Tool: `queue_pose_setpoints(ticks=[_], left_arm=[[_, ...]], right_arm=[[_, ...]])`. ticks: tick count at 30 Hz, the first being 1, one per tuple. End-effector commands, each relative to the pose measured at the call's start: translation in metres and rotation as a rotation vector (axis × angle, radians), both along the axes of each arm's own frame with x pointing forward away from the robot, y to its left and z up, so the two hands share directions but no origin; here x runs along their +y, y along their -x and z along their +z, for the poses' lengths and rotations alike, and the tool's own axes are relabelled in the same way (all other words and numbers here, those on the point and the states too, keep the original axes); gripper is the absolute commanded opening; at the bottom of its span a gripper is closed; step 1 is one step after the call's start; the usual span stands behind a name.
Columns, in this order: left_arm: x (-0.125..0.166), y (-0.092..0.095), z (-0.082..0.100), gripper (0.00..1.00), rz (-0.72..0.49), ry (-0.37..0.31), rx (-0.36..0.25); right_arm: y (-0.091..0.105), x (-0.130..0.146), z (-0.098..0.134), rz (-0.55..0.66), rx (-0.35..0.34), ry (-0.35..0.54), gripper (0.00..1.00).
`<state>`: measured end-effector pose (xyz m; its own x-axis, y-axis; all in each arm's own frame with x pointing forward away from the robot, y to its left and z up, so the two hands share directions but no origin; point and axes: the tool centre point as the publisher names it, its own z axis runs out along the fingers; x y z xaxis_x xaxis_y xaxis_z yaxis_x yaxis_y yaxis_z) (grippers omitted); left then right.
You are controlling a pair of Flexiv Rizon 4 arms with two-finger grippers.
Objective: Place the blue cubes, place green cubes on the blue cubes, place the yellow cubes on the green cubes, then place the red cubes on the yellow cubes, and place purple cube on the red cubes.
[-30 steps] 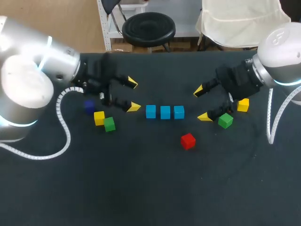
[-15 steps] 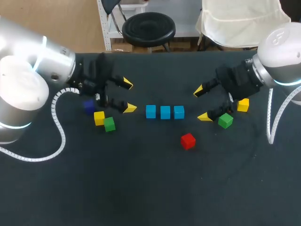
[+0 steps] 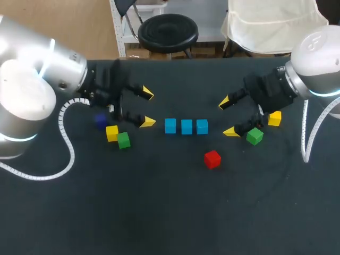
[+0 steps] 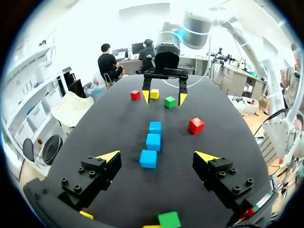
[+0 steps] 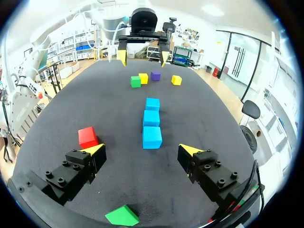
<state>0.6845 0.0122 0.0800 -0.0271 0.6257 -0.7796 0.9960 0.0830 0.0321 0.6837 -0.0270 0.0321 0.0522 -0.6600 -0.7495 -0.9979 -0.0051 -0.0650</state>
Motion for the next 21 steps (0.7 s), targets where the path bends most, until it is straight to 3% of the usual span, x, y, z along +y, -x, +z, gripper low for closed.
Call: queue_pose_setpoints(ticks=[1,21], left_arm=[[-0.0023,-0.0177,-0.0024,1.0,-0.043,0.008,0.002],[-0.0113,-0.0188,0.0043,1.0,-0.079,0.013,-0.008]], right_arm=[[0.0,0.0,-0.0004,0.001,-0.001,-0.003,1.0],[0.0021,-0.0054,0.0029,0.03,-0.006,0.002,1.0]])
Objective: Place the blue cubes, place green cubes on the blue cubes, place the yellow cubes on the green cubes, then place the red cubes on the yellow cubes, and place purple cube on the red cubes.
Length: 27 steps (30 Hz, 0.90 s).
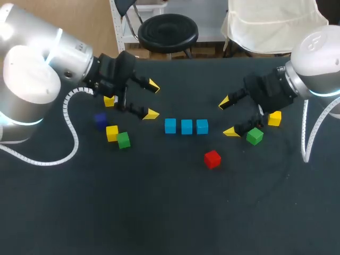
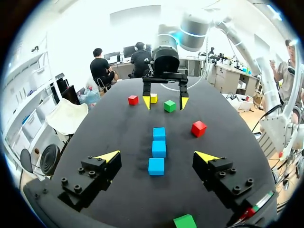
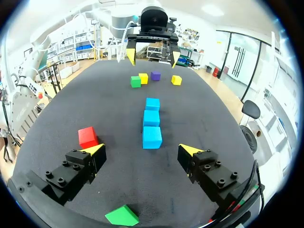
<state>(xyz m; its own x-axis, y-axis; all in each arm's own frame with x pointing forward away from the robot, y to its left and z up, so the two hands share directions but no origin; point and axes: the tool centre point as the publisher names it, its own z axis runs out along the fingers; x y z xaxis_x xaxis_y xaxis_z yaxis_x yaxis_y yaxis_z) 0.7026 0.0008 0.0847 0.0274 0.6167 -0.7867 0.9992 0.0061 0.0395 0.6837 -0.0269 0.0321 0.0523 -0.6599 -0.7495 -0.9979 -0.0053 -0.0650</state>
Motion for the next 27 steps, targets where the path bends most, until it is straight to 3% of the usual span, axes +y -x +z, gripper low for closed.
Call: queue_pose_setpoints(ticks=[1,8,13,19,27], left_arm=[[0.0,-0.001,0.0,1.0,-0.002,0.001,0.0],[0.0,-0.001,0.0,1.0,-0.002,0.001,0.0],[0.0,-0.001,0.0,1.0,-0.002,0.001,0.0],[0.0,-0.001,0.0,1.0,-0.002,0.001,0.0],[0.0,-0.001,0.0,1.0,-0.002,0.001,0.0]], right_arm=[[0.004,-0.012,0.006,0.053,0.0,0.0,1.0],[0.013,-0.049,0.024,0.197,-0.018,0.058,1.0],[0.021,-0.067,0.027,0.266,0.012,0.115,1.0],[0.022,-0.082,0.01,0.315,0.067,0.144,1.0],[0.028,-0.087,-0.022,0.387,0.072,0.137,1.0]])
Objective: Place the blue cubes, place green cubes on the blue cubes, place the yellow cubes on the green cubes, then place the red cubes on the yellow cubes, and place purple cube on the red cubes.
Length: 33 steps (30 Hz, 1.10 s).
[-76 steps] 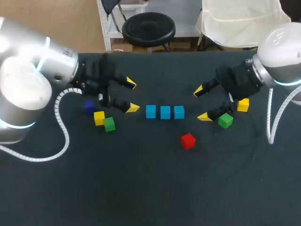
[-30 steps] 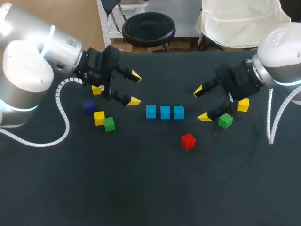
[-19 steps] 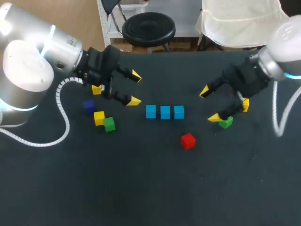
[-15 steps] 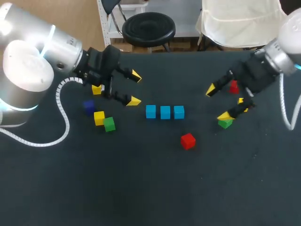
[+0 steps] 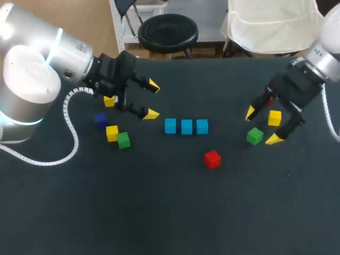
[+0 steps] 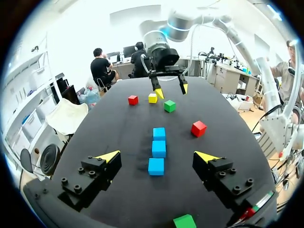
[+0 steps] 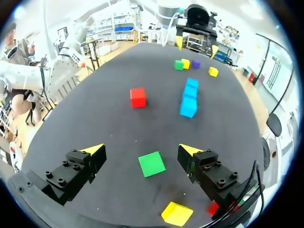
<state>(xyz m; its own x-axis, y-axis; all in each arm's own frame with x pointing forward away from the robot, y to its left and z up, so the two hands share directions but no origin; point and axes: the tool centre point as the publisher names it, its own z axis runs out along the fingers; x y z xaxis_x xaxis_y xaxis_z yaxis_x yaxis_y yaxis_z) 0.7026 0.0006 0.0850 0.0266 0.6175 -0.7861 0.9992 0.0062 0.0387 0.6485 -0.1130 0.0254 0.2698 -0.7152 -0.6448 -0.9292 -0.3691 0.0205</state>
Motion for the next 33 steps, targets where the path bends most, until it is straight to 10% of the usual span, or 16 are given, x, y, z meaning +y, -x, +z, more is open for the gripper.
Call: queue_pose_setpoints(ticks=[1,9,11,14,25,33], left_arm=[[0.0,-0.001,-0.001,1.0,-0.002,0.002,-0.001],[0.0,-0.001,-0.001,1.0,-0.002,0.002,-0.001],[0.0,-0.001,-0.001,1.0,-0.002,0.002,-0.001],[0.0,-0.001,-0.001,1.0,-0.002,0.002,-0.001],[0.0,-0.001,-0.001,1.0,-0.002,0.002,-0.001],[0.0,-0.001,-0.001,1.0,-0.002,0.002,-0.001]], right_arm=[[-0.007,-0.001,-0.018,0.026,0.019,-0.03,1.0],[-0.005,-0.006,-0.027,0.016,0.01,-0.038,1.0],[-0.005,-0.007,-0.027,0.013,0.005,-0.04,0.48],[-0.006,-0.004,-0.029,0.014,-0.001,-0.037,0.0],[-0.005,0.005,-0.029,-0.04,-0.037,-0.025,0.0],[-0.009,0.034,0.0,-0.287,-0.043,-0.008,0.0]])
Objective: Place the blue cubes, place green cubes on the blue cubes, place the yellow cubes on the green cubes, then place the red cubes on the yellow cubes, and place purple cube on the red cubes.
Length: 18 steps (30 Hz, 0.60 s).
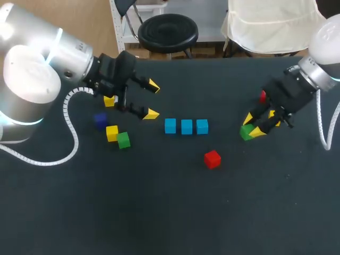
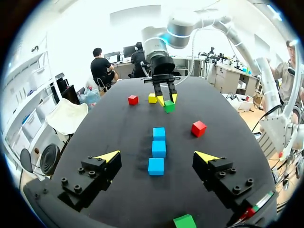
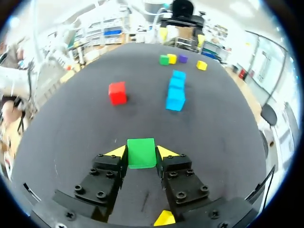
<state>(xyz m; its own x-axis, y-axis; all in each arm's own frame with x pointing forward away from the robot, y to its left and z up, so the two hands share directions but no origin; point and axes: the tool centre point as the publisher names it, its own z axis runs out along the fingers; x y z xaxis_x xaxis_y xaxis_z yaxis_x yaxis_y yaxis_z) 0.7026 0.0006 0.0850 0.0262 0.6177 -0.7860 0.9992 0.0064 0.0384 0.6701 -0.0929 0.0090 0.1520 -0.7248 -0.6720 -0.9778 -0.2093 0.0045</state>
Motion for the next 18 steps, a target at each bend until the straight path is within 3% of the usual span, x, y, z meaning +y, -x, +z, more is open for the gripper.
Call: queue_pose_setpoints(ticks=[1,6,14,18], left_arm=[[0.0,-0.001,-0.001,1.0,-0.002,0.003,-0.001],[0.0,-0.001,-0.001,1.0,-0.002,0.003,-0.001],[0.0,-0.001,-0.001,1.0,-0.002,0.003,-0.001],[0.0,-0.001,-0.001,1.0,-0.002,0.003,-0.001]], right_arm=[[0.012,0.02,0.021,-0.145,-0.04,0.04,0.0],[0.01,0.046,0.041,-0.243,-0.051,0.029,0.0],[0.0,0.087,0.063,-0.234,-0.051,0.006,0.0],[0.0,0.087,0.063,-0.234,-0.051,0.006,0.0]])
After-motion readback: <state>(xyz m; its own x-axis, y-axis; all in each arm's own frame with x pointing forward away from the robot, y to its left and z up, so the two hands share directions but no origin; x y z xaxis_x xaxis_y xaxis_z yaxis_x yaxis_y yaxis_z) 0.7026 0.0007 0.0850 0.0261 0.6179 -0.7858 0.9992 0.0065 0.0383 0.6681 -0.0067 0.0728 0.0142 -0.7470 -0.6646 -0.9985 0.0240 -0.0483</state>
